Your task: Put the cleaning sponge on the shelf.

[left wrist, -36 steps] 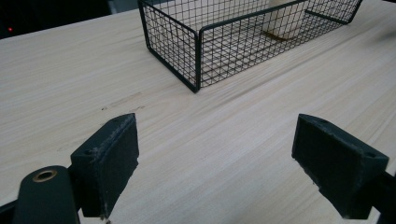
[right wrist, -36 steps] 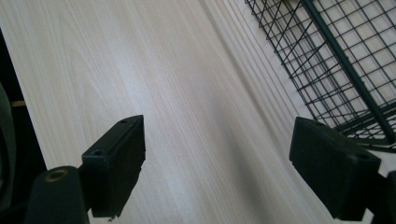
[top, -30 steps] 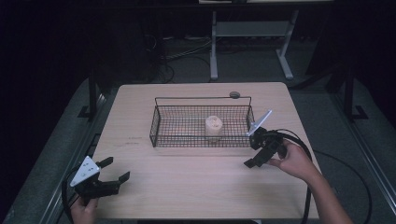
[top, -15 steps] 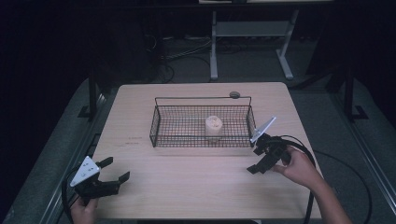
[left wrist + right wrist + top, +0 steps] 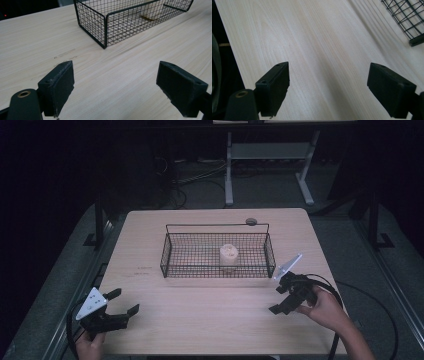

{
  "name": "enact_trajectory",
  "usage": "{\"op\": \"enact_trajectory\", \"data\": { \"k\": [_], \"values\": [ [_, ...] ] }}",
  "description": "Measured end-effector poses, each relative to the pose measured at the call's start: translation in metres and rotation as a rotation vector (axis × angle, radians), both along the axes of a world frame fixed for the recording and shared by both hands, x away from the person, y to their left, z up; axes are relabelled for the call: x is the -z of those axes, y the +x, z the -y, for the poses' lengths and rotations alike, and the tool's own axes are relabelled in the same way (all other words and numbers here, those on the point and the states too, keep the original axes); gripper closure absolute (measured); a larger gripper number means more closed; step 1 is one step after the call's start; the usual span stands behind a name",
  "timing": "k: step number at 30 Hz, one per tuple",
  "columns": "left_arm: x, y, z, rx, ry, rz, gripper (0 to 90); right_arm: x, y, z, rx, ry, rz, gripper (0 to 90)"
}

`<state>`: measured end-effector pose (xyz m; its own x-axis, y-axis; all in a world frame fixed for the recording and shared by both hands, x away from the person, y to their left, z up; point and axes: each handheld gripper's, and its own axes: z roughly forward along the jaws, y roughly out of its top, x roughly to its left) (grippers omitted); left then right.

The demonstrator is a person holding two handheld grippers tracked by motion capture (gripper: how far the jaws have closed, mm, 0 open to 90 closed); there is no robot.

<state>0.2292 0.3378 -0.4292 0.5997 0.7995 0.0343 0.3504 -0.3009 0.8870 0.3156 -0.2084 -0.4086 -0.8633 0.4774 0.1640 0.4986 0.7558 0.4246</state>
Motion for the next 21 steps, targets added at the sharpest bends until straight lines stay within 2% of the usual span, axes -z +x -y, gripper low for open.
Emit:
{"op": "enact_trajectory", "data": {
  "k": [8,21],
  "values": [
    [0.0,0.0,0.001,0.003,0.003,0.001,14.0,0.004,-0.008,0.007,0.026,0.017,-0.003,17.1],
    [0.001,0.0,0.003,0.01,0.015,-0.003,14.0,0.013,-0.023,0.017,0.035,0.056,0.008,17.2]
  ]
}}
